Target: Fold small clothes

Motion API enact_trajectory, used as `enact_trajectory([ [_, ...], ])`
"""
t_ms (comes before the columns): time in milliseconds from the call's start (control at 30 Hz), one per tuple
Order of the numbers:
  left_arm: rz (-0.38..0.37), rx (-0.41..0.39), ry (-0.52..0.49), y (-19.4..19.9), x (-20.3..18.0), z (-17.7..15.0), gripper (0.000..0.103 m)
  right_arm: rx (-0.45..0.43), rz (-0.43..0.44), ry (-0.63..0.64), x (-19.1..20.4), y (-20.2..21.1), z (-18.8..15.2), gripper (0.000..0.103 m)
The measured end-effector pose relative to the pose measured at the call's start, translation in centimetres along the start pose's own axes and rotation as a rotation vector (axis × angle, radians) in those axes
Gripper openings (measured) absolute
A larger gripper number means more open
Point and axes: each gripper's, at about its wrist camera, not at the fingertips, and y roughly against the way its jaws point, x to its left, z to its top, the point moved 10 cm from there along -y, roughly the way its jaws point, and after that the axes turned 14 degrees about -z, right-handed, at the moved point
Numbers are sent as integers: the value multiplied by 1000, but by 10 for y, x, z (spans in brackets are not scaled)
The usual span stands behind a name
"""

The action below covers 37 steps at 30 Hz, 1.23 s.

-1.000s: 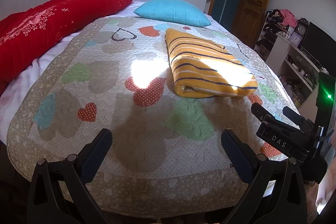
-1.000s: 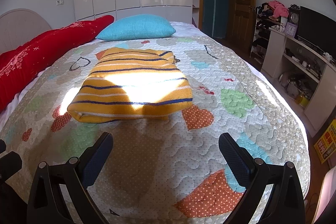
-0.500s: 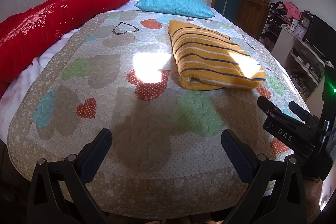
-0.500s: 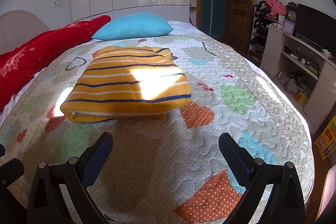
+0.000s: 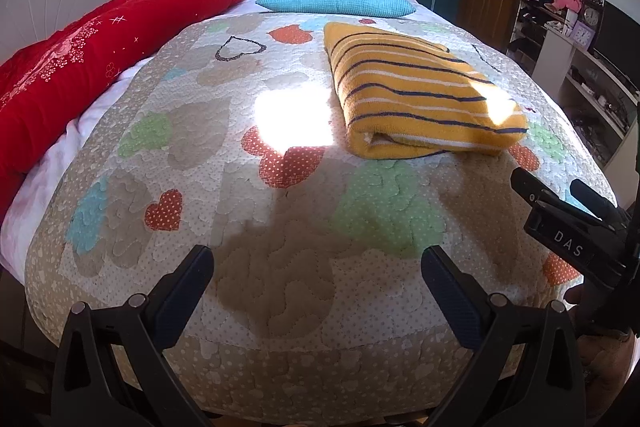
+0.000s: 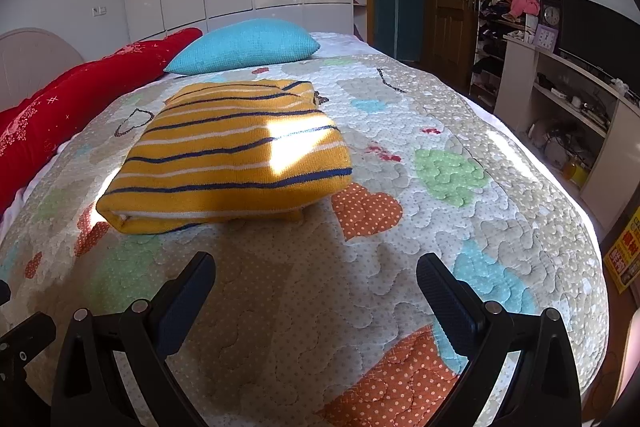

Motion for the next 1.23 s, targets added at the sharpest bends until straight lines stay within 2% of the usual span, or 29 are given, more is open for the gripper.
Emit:
enact_trajectory([
  [567, -17, 25, 12, -11, 3, -2, 103, -25, 14, 41, 13, 0, 1, 102],
  [767, -49, 36, 26, -15, 2, -3, 103, -25, 22, 42, 15, 0, 1, 102],
  [1133, -74, -18, 33, -15, 16, 25, 103, -73, 23, 105, 27, 8, 13, 102],
  [1233, -39, -42, 16, -13, 25, 35, 103, -92, 19, 102, 23, 11, 24, 102],
])
